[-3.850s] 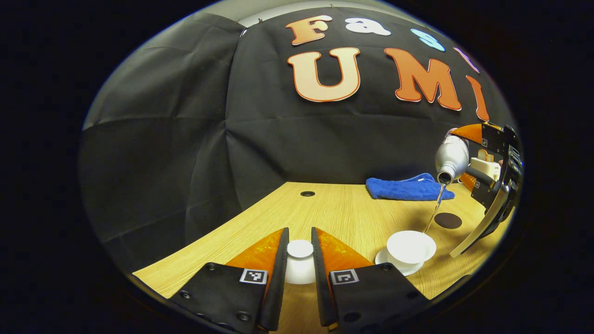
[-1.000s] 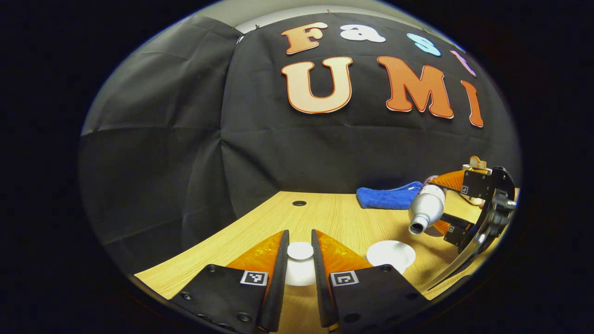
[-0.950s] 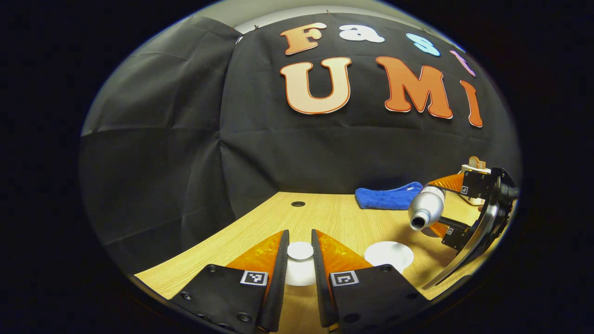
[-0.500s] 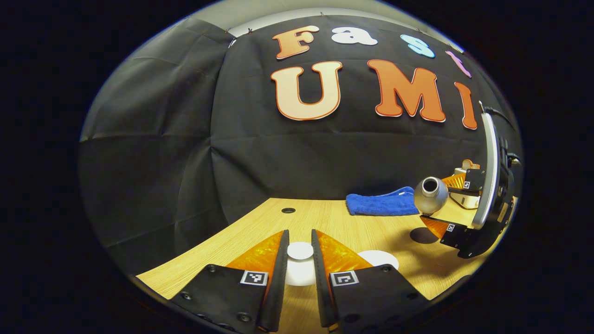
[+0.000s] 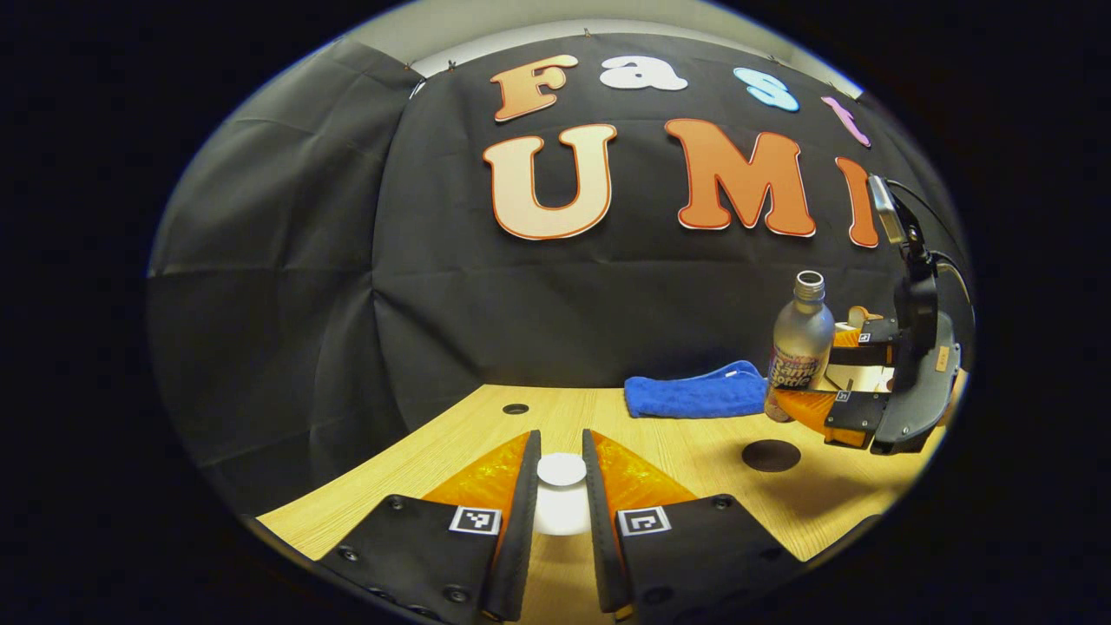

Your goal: Open the teacup lid with one hand, grasp the water bottle and pour water into the teacup with the other hand; after pouring, place the water bottle on the coaster and then close the teacup lid.

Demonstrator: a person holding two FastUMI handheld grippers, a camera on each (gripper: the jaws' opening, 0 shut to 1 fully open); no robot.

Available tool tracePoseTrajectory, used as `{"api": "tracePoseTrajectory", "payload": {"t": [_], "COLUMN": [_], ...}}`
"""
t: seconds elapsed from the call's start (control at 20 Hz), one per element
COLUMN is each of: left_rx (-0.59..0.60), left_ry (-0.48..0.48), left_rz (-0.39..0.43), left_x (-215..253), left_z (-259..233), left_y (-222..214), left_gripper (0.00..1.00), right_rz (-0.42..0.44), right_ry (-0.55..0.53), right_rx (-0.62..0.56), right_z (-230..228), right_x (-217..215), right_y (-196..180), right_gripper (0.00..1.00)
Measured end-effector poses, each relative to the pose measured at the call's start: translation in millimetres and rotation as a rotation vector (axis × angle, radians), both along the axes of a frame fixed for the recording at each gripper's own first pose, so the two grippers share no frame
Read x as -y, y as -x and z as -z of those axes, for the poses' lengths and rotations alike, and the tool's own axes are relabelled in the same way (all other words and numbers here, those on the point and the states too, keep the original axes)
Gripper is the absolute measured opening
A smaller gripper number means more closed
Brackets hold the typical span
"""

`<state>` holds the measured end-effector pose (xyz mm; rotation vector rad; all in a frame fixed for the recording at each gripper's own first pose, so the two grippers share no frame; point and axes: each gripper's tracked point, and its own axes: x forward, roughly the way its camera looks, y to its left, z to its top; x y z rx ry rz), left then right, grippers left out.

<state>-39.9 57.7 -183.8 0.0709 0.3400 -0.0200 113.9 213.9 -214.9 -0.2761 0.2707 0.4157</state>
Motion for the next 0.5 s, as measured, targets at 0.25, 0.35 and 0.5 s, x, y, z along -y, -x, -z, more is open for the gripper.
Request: {"api": "tracePoseTrajectory", "payload": {"t": [0.25,0.35,0.5], "left_rx": [-0.004,-0.002,-0.010], "left_ry": [-0.002,0.001,-0.004], "left_rz": [0.016,0.021,0.026], "left_x": [13.0,16.9,20.5], "left_z": [1.2,2.0,5.6], "left_y": [-2.2,-2.4,-1.7], "left_gripper": [0.35,0.35,0.35], "right_rz": [0.057,0.074,0.099], "right_ry": [-0.125,-0.185,-0.251], "right_rx": [-0.108,-0.172,-0.255], "right_z": [18.3,32.7,53.0], "right_x": [9.3,12.7,16.5], "right_y": [-8.6,-7.1,-6.1], "right_gripper": [0.78,0.79,0.79]}}
